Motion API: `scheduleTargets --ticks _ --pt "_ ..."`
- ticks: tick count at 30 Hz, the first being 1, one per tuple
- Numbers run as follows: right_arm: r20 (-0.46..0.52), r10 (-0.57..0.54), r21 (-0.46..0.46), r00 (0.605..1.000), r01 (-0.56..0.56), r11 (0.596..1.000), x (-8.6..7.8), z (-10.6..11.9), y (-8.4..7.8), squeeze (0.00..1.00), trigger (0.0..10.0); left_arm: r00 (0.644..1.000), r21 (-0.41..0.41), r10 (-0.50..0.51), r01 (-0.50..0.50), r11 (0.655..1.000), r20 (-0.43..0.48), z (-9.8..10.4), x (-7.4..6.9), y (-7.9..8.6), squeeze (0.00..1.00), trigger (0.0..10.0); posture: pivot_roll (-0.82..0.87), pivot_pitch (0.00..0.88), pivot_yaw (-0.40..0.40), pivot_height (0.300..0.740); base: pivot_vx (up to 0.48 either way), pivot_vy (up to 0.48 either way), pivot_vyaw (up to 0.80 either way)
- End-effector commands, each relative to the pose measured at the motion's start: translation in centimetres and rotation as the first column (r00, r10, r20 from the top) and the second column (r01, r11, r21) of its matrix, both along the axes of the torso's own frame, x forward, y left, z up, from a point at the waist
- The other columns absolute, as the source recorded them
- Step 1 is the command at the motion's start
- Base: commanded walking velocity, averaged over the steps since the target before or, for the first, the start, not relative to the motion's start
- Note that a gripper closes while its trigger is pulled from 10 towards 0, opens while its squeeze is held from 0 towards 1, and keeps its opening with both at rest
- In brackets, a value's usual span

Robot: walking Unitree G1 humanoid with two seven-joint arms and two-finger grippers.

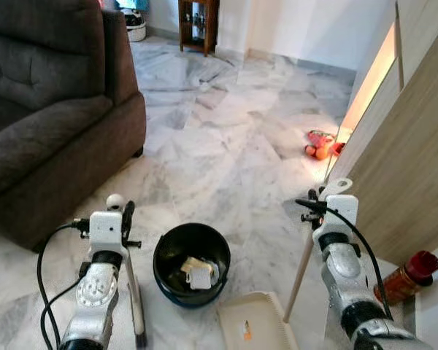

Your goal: Sweep floor

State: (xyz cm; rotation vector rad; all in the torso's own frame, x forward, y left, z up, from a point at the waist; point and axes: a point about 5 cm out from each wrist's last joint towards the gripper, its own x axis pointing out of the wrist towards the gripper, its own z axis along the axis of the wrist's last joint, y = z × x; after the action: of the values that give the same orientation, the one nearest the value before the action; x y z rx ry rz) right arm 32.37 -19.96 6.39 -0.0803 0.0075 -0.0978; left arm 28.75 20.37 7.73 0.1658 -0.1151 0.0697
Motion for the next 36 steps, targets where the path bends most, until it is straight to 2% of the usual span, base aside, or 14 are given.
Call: scheduleTargets --ticks 1,36 --pt "0.029 -0.01 -0.004 1.0 0.01 1.0 0.11 0.48 -0.35 0.0 10.0 1.0 0.006 -0.012 0.012 1.0 0.023 0.29 0.09 -0.21 0.0 10.0 0.06 0.0 -0.063 0.74 -0.27 0.0 0.0" --pt "0.007 0.002 -0.026 1.0 -0.002 1.0 0.02 0.12 -0.04 0.0 10.0 1.0 0.004 -0.003 0.003 1.0 0.028 0.24 0.1 -0.35 0.0 10.0 0.06 0.0 -0.077 0.74 -0.289 0.0 0.0"
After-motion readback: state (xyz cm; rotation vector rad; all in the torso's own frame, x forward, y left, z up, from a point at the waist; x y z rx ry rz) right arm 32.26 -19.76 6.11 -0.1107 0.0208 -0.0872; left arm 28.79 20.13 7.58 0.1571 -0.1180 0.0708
